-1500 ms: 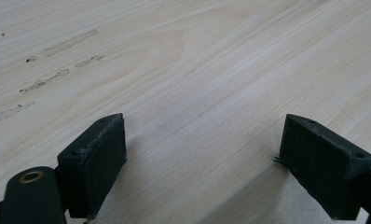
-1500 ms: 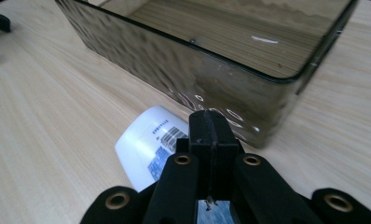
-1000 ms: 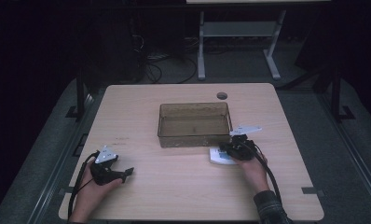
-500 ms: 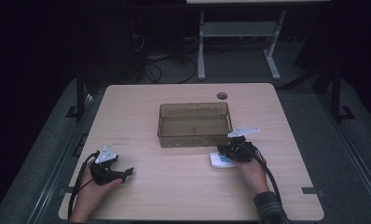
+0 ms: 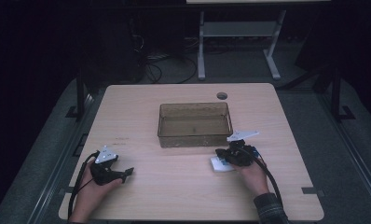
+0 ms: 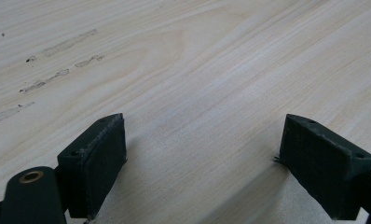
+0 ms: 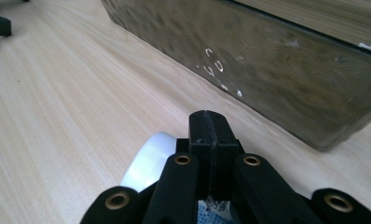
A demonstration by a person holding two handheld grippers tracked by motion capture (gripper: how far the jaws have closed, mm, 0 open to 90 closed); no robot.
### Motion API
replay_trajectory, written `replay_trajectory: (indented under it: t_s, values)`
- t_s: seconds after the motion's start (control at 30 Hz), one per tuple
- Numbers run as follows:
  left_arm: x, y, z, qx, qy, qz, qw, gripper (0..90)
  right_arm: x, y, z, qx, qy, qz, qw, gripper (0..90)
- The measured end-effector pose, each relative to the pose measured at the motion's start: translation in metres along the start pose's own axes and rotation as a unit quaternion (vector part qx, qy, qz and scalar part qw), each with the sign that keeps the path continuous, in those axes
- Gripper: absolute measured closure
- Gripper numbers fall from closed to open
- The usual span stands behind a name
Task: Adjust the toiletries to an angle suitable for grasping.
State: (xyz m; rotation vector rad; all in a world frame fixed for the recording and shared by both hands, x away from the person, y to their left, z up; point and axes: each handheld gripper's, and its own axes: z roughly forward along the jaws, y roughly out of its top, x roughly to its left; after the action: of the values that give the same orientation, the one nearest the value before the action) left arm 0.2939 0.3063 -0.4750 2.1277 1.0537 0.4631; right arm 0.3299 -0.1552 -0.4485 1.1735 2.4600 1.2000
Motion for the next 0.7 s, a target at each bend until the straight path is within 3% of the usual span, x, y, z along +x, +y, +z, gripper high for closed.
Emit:
replay_trajectory:
  t_s: [0.7]
  values:
    - [0.0,0.0,0.0,0.0,0.0,0.001,1.0,13.3,0.017,-0.013,-0.009,0.012,0.02,-0.01,0.9997,90.0]
